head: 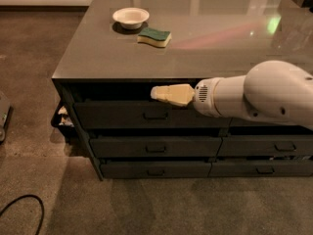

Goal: Open top drawer

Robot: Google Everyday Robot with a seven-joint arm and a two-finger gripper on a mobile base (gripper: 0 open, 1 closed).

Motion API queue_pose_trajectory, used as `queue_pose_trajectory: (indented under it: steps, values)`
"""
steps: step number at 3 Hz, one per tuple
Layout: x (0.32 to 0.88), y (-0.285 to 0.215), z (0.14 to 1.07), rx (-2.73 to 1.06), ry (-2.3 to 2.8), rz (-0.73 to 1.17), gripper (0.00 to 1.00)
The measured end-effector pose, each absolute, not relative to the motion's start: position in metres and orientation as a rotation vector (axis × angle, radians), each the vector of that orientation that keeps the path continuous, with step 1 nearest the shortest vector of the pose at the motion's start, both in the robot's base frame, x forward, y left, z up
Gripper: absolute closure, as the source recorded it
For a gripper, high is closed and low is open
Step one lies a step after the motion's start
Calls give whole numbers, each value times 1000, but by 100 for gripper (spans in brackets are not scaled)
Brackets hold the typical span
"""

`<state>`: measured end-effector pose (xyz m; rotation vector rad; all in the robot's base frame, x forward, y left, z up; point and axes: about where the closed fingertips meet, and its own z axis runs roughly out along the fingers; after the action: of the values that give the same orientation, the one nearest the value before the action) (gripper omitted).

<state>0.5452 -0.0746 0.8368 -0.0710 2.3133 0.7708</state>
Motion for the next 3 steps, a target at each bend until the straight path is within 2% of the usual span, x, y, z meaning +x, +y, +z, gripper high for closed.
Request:
queue_pose_trajectory:
  steps: [3]
  values:
    - [633,-97,791,1,2279,556,0]
